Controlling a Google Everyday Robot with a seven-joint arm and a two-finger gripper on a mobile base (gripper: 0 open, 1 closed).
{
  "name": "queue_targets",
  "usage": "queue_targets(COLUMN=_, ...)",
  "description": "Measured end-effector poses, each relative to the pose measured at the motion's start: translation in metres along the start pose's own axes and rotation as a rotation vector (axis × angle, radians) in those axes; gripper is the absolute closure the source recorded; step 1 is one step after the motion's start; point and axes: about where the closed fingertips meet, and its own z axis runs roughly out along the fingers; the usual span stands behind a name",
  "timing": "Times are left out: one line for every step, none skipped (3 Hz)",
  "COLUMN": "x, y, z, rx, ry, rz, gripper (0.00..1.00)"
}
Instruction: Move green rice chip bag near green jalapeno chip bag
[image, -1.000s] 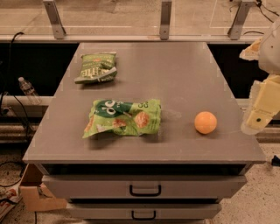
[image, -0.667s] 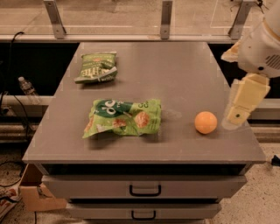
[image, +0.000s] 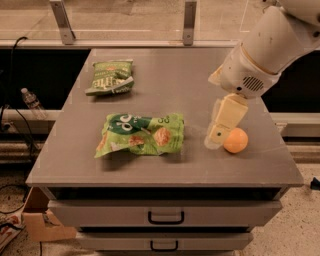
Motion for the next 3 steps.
queue_targets(x=0.0, y=0.0, z=0.0, rx=0.0, ry=0.0, rz=0.0, gripper=0.0)
queue_targets(x=-0.014, y=0.005, z=0.016, rx=-0.048, ry=-0.048, rz=-0.042, gripper=0.0)
queue_targets(x=-0.041, y=0.014, z=0.044, rx=-0.12, ry=-0.05, rz=-0.124, gripper=0.0)
